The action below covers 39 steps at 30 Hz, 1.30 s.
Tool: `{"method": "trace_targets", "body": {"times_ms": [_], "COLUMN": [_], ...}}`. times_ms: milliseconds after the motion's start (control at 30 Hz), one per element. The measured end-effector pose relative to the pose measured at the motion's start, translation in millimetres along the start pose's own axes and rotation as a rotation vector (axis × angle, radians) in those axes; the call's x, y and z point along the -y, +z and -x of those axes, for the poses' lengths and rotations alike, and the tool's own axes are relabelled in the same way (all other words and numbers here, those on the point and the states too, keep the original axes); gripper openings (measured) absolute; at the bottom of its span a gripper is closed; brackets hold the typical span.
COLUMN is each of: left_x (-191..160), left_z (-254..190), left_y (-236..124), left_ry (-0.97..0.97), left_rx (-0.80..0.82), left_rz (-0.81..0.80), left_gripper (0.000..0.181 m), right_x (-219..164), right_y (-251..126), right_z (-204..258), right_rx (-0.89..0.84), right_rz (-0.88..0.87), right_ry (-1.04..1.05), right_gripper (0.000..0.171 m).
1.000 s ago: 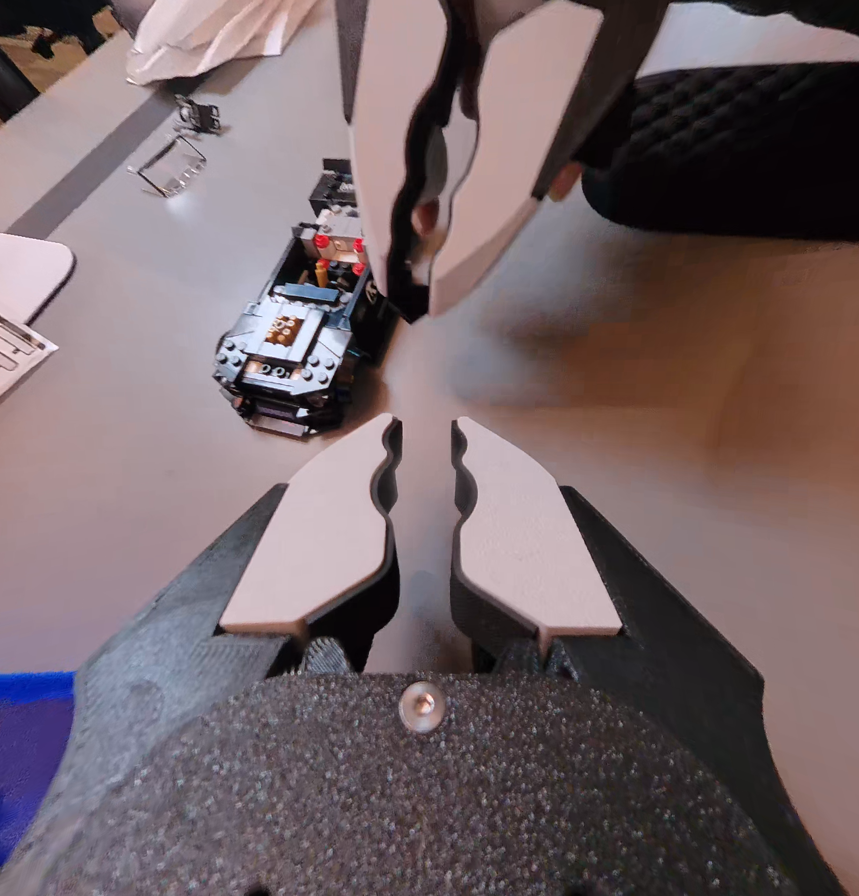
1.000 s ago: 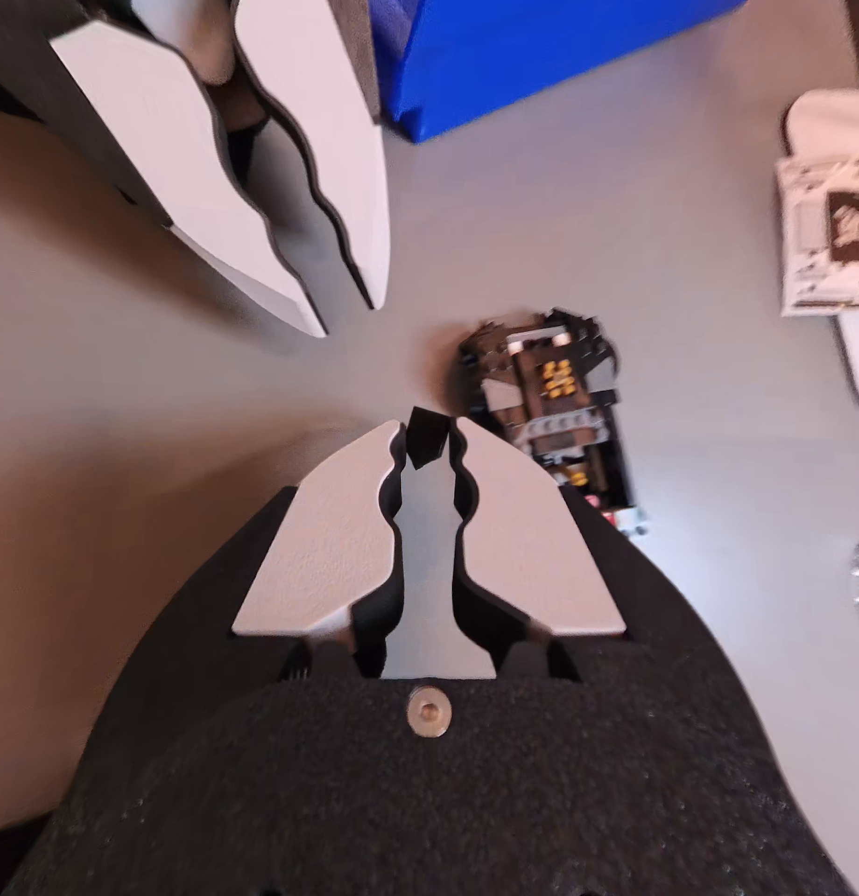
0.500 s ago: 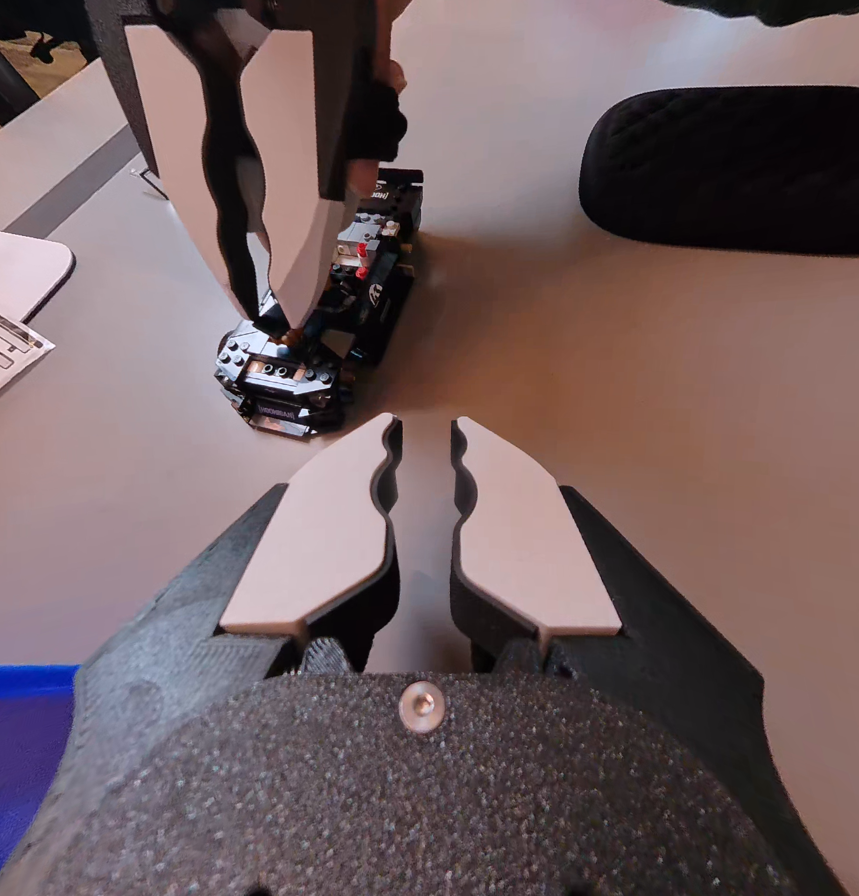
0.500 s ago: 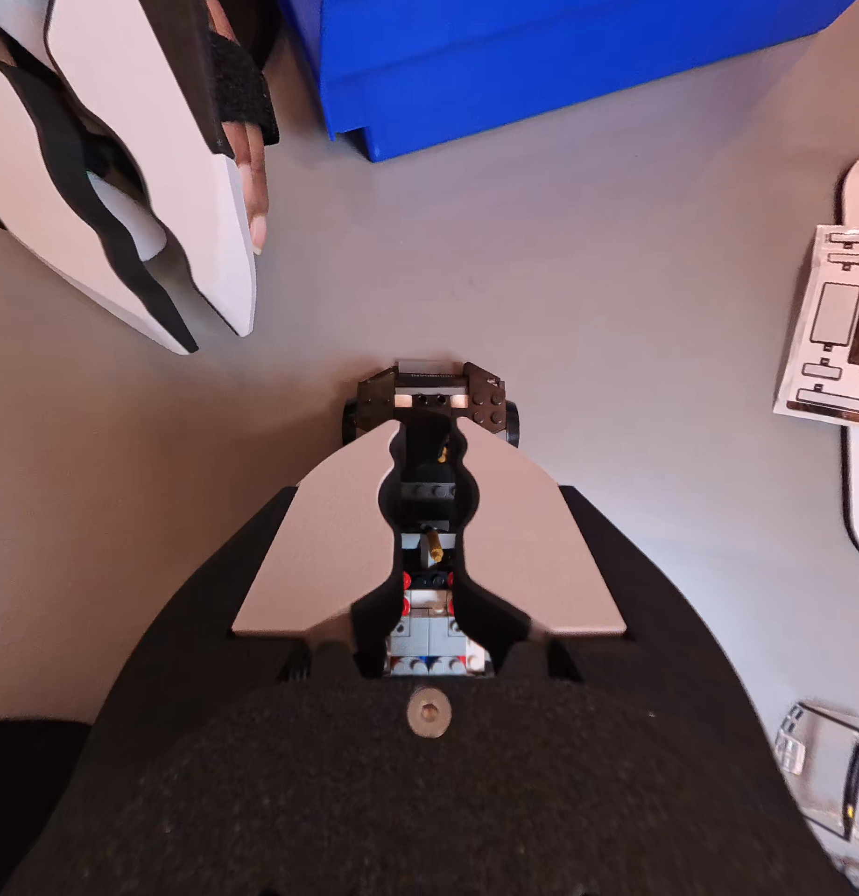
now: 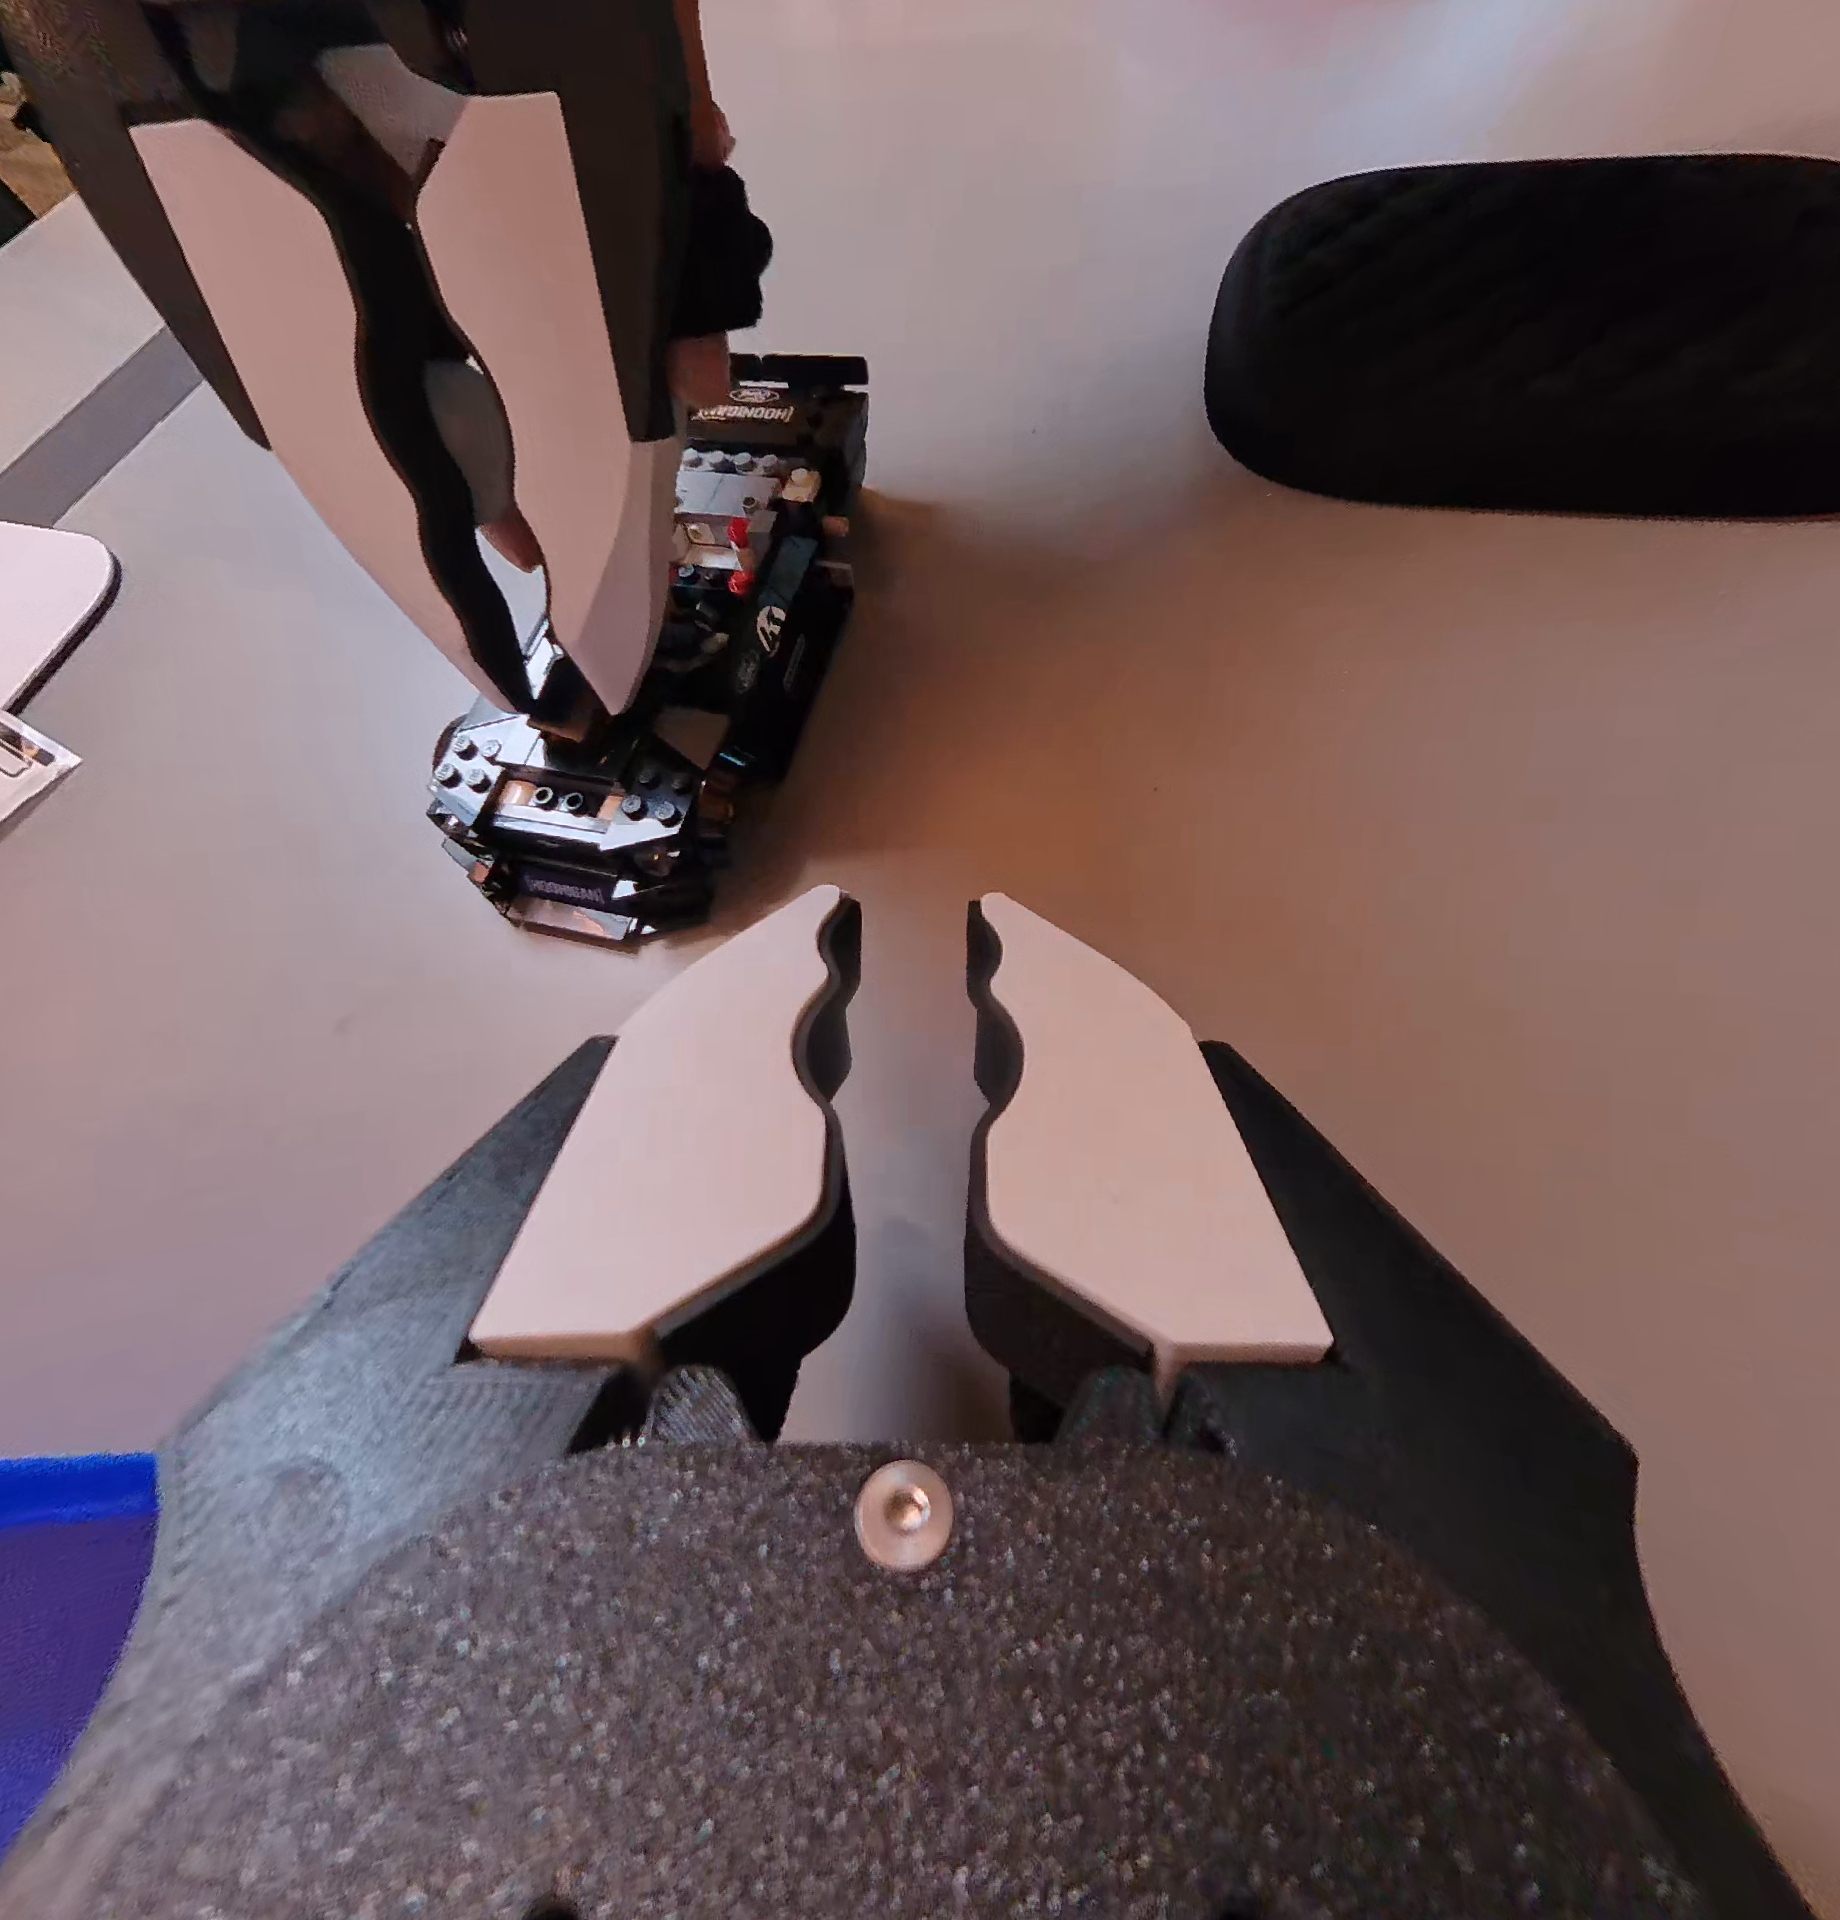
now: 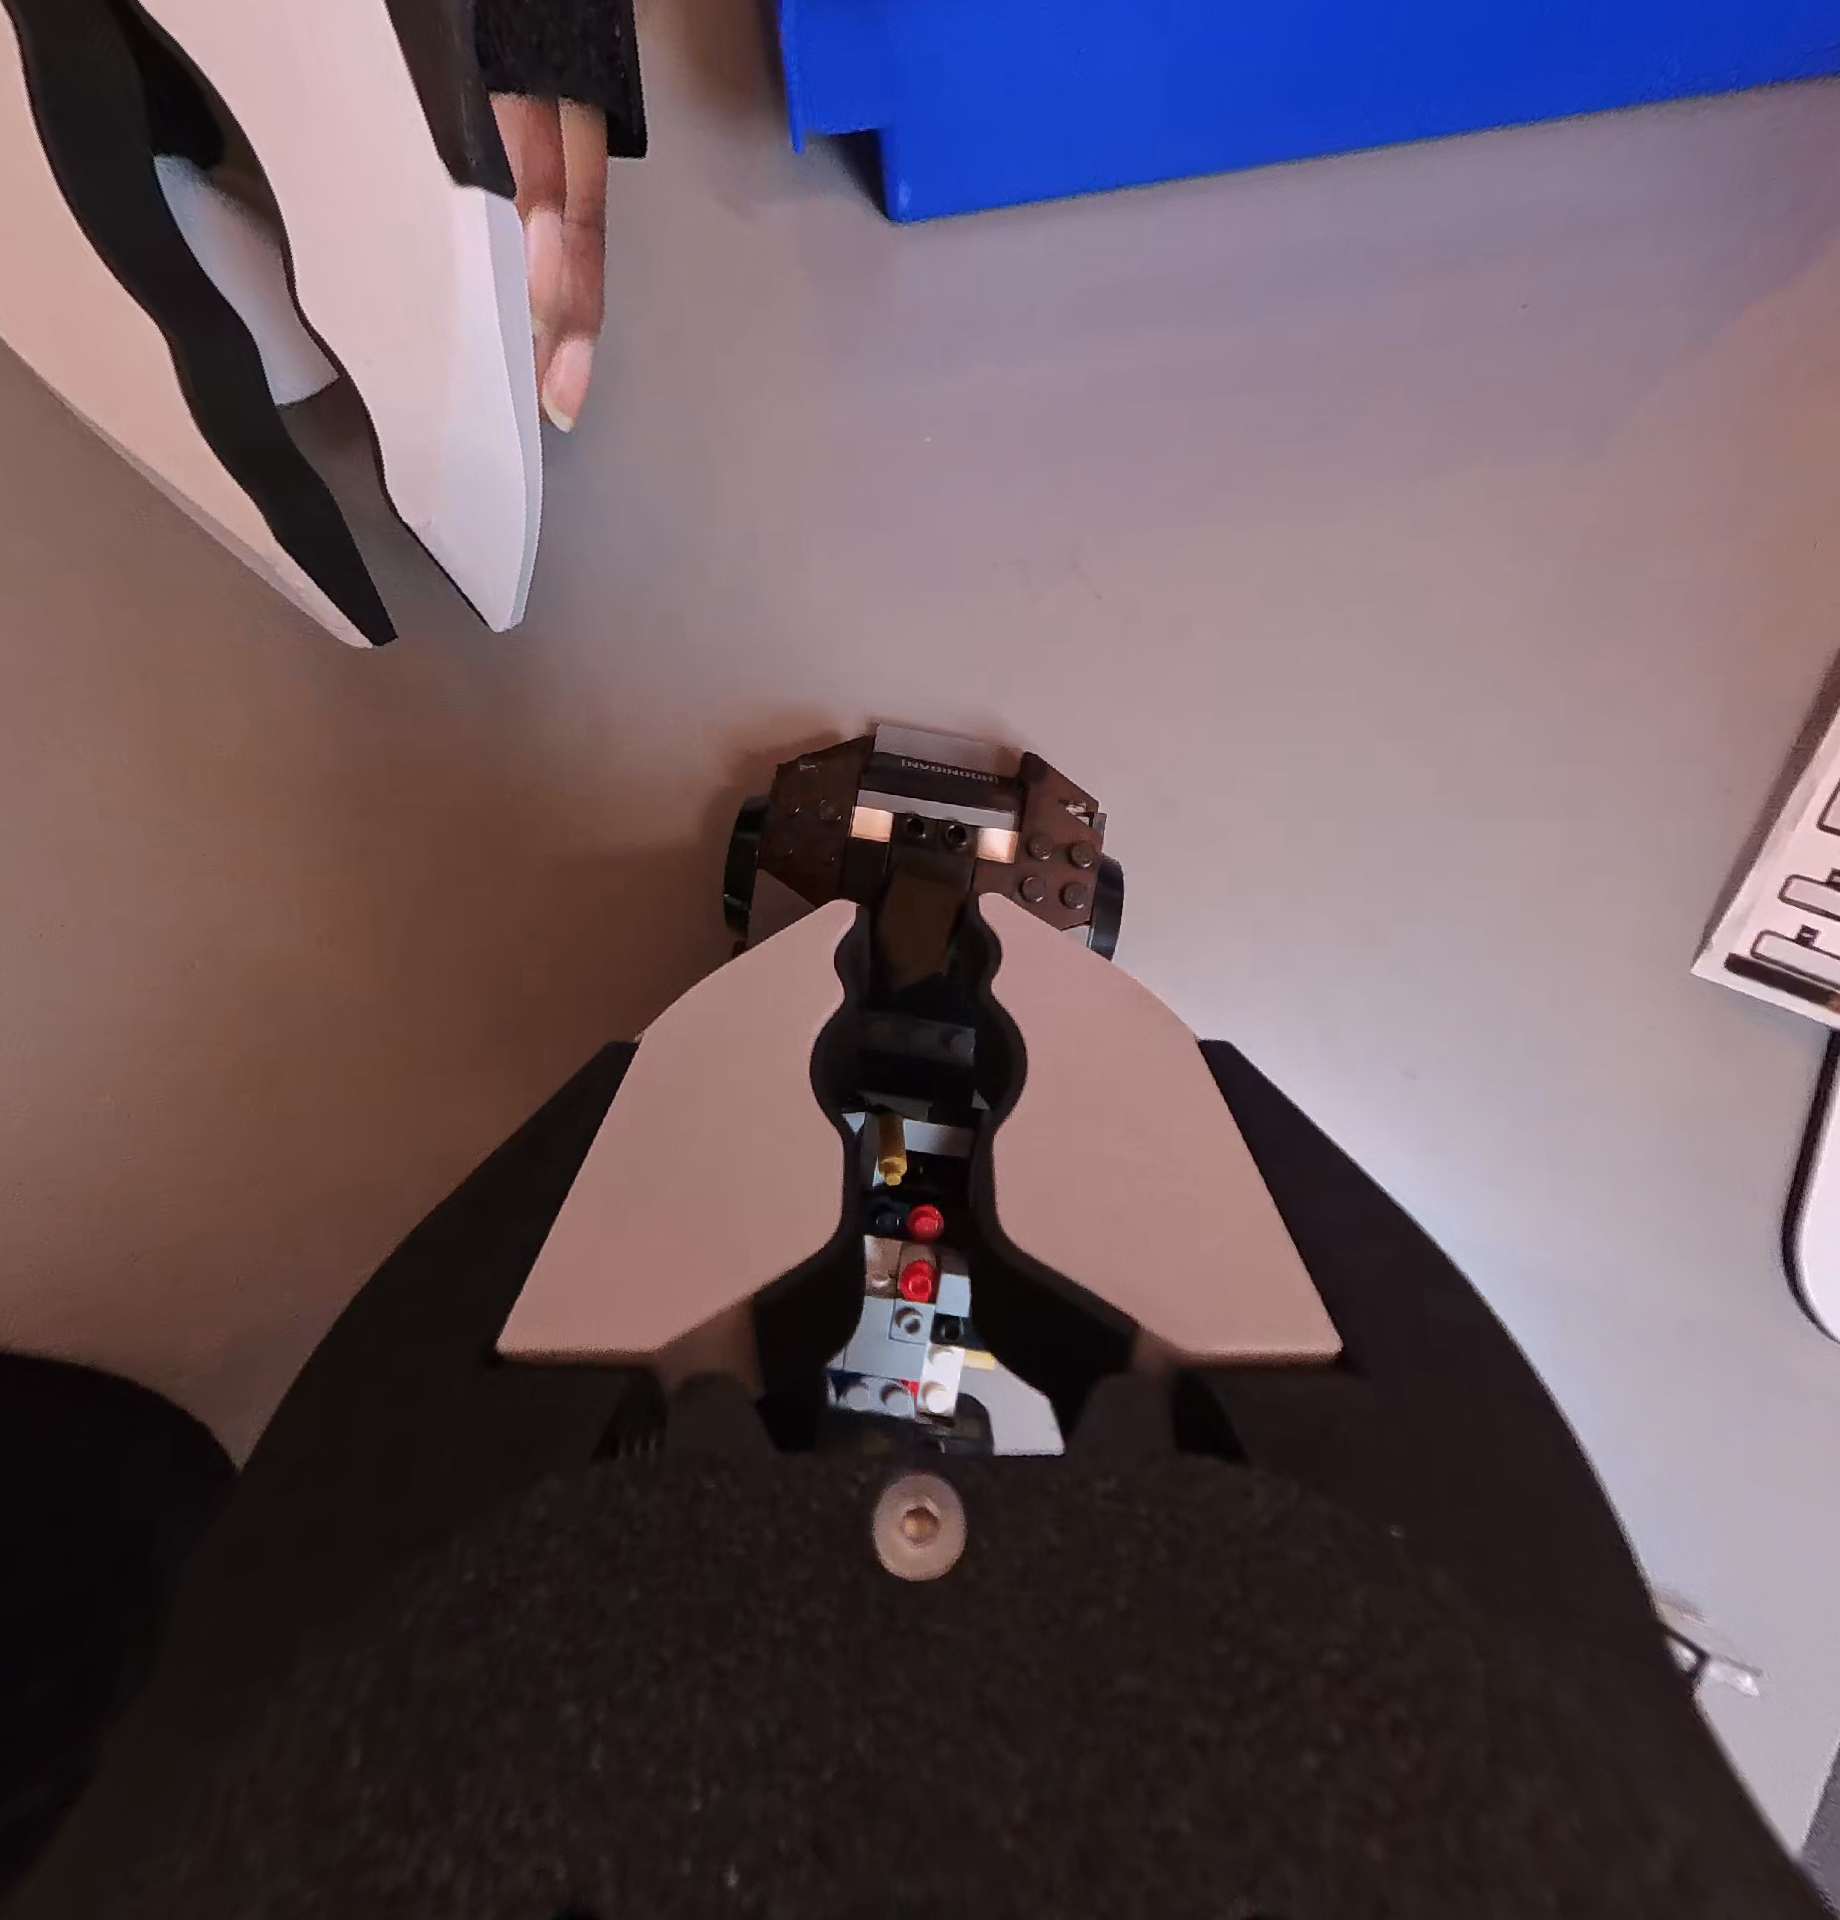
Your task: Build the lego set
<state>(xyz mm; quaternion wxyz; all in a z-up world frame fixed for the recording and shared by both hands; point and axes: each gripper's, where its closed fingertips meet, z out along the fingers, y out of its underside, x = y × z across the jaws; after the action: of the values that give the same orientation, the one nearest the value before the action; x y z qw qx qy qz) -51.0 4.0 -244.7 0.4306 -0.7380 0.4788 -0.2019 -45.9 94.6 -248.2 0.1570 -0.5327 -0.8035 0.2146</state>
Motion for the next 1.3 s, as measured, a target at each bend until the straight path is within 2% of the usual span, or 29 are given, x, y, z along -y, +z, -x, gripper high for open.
{"method": "trace_targets", "body": {"times_ms": [533,867,1067,1300], "left_x": [0.6,-0.3,1.4,0.3], "left_z": [0.0,-0.9,0.6,0.5], "left_y": [-0.5,0.2,-0.8,0.0], "left_ry": [-0.014,-0.014,-0.019,-0.016], "left_rx": [-0.01,-0.017,-0.011,-0.009], "left_rz": [-0.006,0.001,-0.011,-0.004], "left_gripper": [0.019,0.019,0.019,0.019], "right_x": [-2.4,-3.6,-15.4,-24.9], "right_y": [-0.7,-9.2,-15.1,-7.4], "right_z": [-3.6,-2.8,-3.8,-6.9], "right_rx": [0.058,0.013,-0.049,-0.069], "right_rz": [-0.046,-0.083,-0.099,-0.033], "right_ry": [0.026,0.057,0.164,0.204], "right_gripper": [0.018,0.018,0.02,0.02]}}
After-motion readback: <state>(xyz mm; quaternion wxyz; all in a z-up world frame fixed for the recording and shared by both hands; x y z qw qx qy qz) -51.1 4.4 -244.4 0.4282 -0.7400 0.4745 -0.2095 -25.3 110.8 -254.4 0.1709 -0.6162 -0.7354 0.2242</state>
